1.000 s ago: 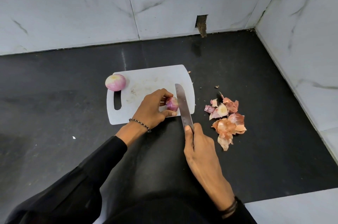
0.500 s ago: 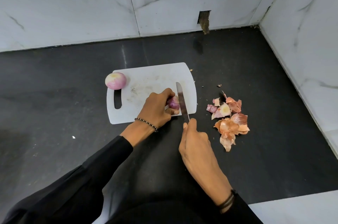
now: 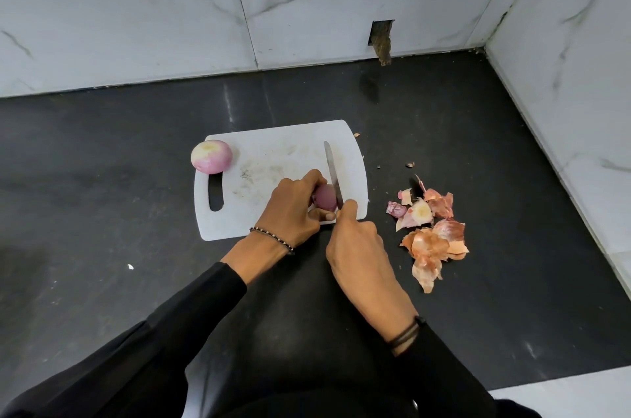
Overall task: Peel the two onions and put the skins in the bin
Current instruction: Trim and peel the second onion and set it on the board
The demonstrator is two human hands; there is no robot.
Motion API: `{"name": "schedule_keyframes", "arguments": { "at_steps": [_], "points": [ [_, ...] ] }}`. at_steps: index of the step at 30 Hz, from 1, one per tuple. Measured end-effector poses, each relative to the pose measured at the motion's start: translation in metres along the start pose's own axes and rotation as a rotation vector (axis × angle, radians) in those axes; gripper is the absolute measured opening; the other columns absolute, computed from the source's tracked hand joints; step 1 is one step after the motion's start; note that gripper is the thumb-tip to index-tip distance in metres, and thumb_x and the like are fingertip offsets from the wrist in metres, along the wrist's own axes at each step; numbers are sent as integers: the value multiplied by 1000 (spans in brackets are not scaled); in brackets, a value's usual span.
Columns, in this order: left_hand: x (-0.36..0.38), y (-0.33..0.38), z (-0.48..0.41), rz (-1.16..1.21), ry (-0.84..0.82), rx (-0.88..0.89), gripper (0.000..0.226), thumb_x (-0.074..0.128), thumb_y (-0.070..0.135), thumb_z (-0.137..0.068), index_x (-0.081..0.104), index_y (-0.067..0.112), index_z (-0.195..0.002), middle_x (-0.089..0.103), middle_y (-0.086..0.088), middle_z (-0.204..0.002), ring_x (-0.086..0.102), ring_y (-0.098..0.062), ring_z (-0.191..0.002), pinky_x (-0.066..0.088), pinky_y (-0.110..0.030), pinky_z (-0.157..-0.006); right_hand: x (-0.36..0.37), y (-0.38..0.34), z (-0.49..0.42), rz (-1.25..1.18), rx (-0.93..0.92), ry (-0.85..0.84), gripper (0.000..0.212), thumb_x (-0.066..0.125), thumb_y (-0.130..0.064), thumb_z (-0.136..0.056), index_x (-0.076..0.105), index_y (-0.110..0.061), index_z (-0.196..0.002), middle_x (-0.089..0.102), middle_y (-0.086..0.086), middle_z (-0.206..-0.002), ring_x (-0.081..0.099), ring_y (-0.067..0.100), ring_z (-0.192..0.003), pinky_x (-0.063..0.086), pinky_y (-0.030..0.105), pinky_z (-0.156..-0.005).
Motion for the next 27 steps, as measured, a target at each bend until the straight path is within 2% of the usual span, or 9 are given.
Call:
{"name": "schedule_keyframes", "arguments": {
  "at_steps": [3, 6, 8, 10, 12, 14, 15, 18, 27],
  "points": [
    [-2, 2, 0, -11, -3, -9, 37, 65, 20, -71, 60, 6, -105, 70, -14, -94, 64, -34, -88, 56, -48, -79, -4, 0, -4, 34, -27, -1, 21, 34, -7, -104, 34, -10, -125, 56, 21, -118, 59, 43, -106, 43, 45, -77],
    [-1, 3, -2, -32, 3, -19, 35, 74, 14, -75, 59, 6, -106, 69, -13, -95, 64, -31, -87, 56, -45, -79, -3, 7, 2, 45, -35, -26, 18, 33, -12, -106, 33, -11, -124, 56, 18, -112, 59, 39, -102, 40, 41, -73],
    [-1, 3, -3, -49, -9, -28, 36, 77, 12, -76, 59, 7, -108, 69, -13, -98, 64, -29, -87, 56, -42, -80, 3, 16, 11, 48, -33, -21, 12, 31, -15, -108, 32, -13, -120, 54, 14, -97, 58, 33, -86, 40, 38, -66],
    [-1, 3, -4, -57, -18, -22, 37, 78, 11, -77, 58, 8, -109, 68, -13, -99, 64, -29, -88, 56, -42, -80, 7, 23, 22, 85, -38, -18, 6, 29, -19, -110, 29, -16, -115, 42, 5, -78, 42, 20, -65, 29, 30, -52],
    [-1, 2, -5, -57, -28, -21, 39, 79, 13, -77, 58, 8, -110, 68, -14, -101, 64, -29, -90, 56, -41, -81, 9, 25, 27, 136, -59, -10, 11, 25, -22, -111, 30, -15, -118, 33, 1, -73, 32, 13, -59, 19, 28, -48],
    [-2, 0, -7, -55, -34, -20, 41, 80, 16, -77, 58, 9, -111, 68, -14, -101, 64, -30, -91, 56, -42, -81, 9, 23, 23, 131, -59, 8, 14, 24, -22, -112, 31, -14, -120, 41, 3, -77, 47, 19, -67, 27, 30, -52],
    [-3, -1, -8, -60, -40, -18, 41, 80, 18, -77, 58, 9, -111, 68, -14, -100, 63, -31, -92, 55, -43, -81, 9, 20, 20, 114, -40, -2, 13, 25, -21, -111, 31, -14, -120, 49, 7, -84, 57, 26, -78, 34, 32, -59],
    [-2, -3, -11, -85, -51, -4, 43, 80, 23, -78, 57, 11, -113, 68, -14, -102, 63, -31, -95, 55, -42, -83, 5, 12, 14, 94, 6, -47, 16, 29, -11, -108, 32, -13, -123, 59, 17, -110, 60, 38, -101, 38, 39, -72],
    [-13, -4, -21, -91, -36, -11, 44, 82, 21, -76, 58, 10, -111, 68, -14, -98, 64, -29, -90, 56, -42, -80, -1, -1, -1, 58, -17, -48, 26, 32, -2, -101, 32, -9, -125, 56, 21, -115, 58, 42, -104, 44, 47, -79]
  ]
}}
Point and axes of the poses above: each hand's wrist, its own z-axis away from the middle knuckle, its own x-axis out of the palm, y = z × x, the point moved 3 cm from there along -z, towards the middle knuckle
